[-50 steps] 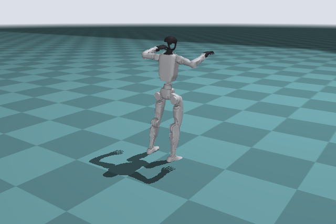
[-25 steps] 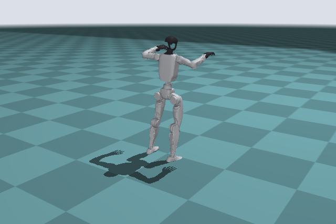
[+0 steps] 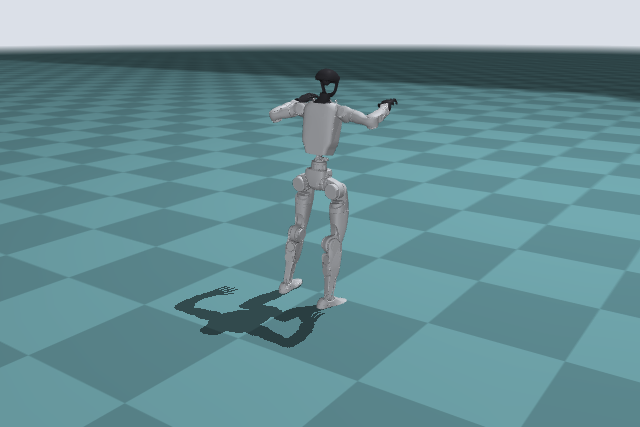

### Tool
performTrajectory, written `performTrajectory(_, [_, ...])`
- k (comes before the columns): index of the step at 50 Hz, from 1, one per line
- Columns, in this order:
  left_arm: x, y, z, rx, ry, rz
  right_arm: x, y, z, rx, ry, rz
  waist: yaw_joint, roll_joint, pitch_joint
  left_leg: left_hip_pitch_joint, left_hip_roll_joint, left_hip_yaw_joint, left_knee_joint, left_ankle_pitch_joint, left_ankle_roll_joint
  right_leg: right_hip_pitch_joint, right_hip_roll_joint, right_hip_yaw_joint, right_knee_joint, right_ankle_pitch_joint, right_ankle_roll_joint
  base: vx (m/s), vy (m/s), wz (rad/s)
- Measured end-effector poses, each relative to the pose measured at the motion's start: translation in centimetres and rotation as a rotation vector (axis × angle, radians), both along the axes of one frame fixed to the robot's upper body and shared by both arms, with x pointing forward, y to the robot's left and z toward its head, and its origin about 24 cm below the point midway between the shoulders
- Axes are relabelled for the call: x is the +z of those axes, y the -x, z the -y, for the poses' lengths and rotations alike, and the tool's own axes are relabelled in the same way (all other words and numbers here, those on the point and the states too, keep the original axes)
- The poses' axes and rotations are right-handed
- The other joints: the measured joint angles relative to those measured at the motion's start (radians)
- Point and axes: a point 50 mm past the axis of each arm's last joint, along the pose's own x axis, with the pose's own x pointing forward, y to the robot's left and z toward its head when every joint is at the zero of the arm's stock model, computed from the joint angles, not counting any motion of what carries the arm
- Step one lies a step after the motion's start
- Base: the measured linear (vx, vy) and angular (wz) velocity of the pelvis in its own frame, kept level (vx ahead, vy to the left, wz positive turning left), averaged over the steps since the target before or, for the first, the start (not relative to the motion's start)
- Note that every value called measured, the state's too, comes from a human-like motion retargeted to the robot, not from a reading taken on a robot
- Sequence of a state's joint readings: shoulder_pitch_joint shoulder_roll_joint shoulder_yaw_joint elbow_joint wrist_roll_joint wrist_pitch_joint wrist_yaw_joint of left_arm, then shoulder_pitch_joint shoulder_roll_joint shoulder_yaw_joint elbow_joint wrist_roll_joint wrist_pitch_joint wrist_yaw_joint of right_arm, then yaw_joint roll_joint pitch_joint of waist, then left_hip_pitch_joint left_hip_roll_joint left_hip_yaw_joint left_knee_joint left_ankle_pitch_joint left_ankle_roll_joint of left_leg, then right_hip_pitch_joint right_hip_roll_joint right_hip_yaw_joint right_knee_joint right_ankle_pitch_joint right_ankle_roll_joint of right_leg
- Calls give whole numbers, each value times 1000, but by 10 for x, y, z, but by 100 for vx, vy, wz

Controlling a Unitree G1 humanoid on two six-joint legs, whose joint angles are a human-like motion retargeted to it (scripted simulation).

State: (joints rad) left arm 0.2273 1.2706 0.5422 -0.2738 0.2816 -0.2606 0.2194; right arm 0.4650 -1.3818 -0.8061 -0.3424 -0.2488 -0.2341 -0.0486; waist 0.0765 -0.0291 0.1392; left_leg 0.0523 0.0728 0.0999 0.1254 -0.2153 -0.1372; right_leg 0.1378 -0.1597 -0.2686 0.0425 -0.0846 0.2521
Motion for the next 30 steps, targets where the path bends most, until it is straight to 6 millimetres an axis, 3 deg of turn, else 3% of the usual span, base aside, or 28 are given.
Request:
performTrajectory(5, [-45, 0, 7, -85, 323, 23, -23, -8, -26, 220, -235, -1, 14, -13, 46, -112, -3, -25, 182, -44, 22, 1, -6, -21, -10, -2, 6, -1, 0, 24])
performTrajectory(9, [-97, 5, 12, -56, 553, -23, -52, -25, -45, 335, -416, 26, 45, -19, 93, -174, 19, 31, 326, -83, 40, 8, -5, -21, -3, -18, 10, 4, 4, -1])
performTrajectory(13, [-146, 18, 17, 38, 676, -121, -76, -43, -82, 464, -570, 73, 105, -30, 116, -186, 58, 175, 380, -119, 64, -2, -4, -9, 6, -28, 10, 12, 11, -16])
performTrajectory(16, [-167, 24, 26, 46, 757, -186, -87, -48, -113, 597, -786, 77, 156, -43, 113, -174, 58, 281, 368, -153, 94, -11, -23, -23, 18, -36, 10, 19, 21, 20])
performTrajectory(19, [-174, 19, 37, 3, 788, -232, -89, -50, -143, 727, -949, 76, 197, -62, 109, -172, 23, 288, 354, -188, 123, -40, -68, -62, 103, -70, 6, 24, 32, 70])
performTrajectory(23, [-173, -2, 60, -113, 816, -273, -81, -48, -164, 835, -950, 58, 224, -44, 135, -166, -20, 183, 358, -221, 113, -35, -112, -131, 219, -90, -47, 27, 38, 113])
performTrajectory(26, [-168, -24, 82, -191, 817, -276, -85, -48, -164, 825, -921, 16, 217, -3, 170, -151, -34, 119, 381, -243, 103, -97, -169, -164, 483, -108, -168, 28, 43, 131])
performTrajectory(28, [-157, -41, 98, -248, 805, -242, -93, -51, -156, 771, -909, -9, 190, 16, 204, -149, -61, 73, 407, -258, 108, -203, -208, -101, 734, -108, -256, 29, 40, 163])
performTrajectory(30, [-139, -51, 114, -321, 797, -178, -105, -49, -145, 701, -914, -34, 133, 27, 229, -141, -98, 11, 423, -270, 114, -322, -149, 63, 923, -101, -261, 35, 32, 200])
